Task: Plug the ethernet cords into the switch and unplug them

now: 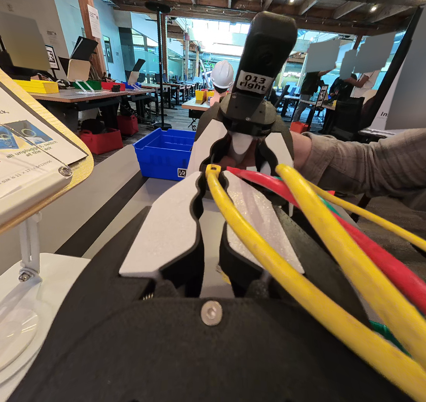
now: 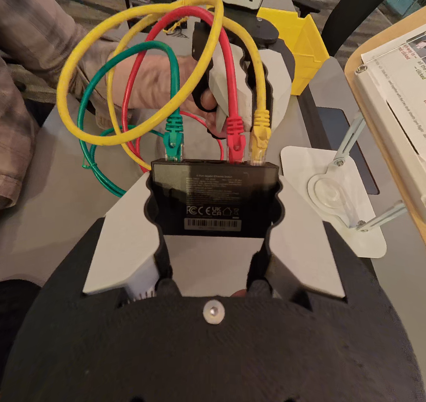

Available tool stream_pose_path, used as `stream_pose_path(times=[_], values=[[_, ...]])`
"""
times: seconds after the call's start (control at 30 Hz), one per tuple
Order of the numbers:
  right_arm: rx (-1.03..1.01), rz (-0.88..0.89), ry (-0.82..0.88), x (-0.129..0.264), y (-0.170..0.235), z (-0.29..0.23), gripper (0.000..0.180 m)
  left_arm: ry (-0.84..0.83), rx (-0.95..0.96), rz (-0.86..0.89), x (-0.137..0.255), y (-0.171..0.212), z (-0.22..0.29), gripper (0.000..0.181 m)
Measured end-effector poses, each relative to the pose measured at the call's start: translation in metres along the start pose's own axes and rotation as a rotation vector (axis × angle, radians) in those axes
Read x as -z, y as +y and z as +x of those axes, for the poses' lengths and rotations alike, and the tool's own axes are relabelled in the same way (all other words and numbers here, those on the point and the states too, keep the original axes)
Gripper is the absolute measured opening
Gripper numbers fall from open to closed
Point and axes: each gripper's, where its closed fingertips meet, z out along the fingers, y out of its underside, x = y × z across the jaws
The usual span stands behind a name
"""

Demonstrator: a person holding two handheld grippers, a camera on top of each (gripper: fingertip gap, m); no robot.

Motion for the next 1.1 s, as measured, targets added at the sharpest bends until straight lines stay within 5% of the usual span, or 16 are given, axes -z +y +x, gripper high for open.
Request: stream_pose_path(times=[0.7, 1.1], values=[[-0.020, -0.095, -0.059, -0.018, 0.007, -0.017, 0.097, 0.003, -0.096, -0.116, -0.003, 0.005, 0.012, 0.012], [-0.090, -0.166, -0.082, -0.057, 0.076, -0.024, 0.097, 0.039, -0.146, -0.528, 0.004, 0.086, 0.001, 0.012]])
